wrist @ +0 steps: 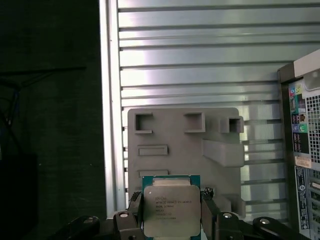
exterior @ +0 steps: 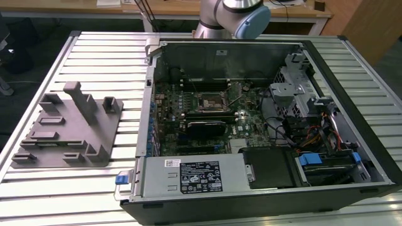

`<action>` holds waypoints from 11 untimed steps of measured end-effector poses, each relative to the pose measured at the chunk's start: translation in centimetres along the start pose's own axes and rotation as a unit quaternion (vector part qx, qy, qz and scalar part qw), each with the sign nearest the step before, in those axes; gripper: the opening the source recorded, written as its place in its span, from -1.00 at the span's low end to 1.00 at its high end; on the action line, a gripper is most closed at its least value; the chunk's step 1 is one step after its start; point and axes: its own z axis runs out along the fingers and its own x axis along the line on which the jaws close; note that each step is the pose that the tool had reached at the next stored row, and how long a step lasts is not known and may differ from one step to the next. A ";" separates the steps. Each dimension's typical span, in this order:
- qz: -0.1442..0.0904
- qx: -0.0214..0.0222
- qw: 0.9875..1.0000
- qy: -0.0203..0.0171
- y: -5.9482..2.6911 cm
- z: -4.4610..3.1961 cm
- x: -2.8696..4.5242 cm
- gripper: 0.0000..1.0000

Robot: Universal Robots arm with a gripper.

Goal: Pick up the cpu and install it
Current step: 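Pick up the cpu and move it towards the insertion slot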

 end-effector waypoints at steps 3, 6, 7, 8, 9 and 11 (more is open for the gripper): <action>0.000 0.000 1.000 0.000 0.05 0.02 -0.70 0.09; 0.000 0.000 1.000 0.000 0.12 0.04 -1.41 0.09; 0.000 0.000 1.000 0.000 0.14 0.06 -1.65 0.09; 0.000 0.000 1.000 0.000 0.16 0.07 -1.89 0.09; 0.000 0.000 1.000 0.000 0.18 0.07 -2.14 0.09; 0.000 0.000 1.000 0.000 0.23 0.09 -2.66 0.09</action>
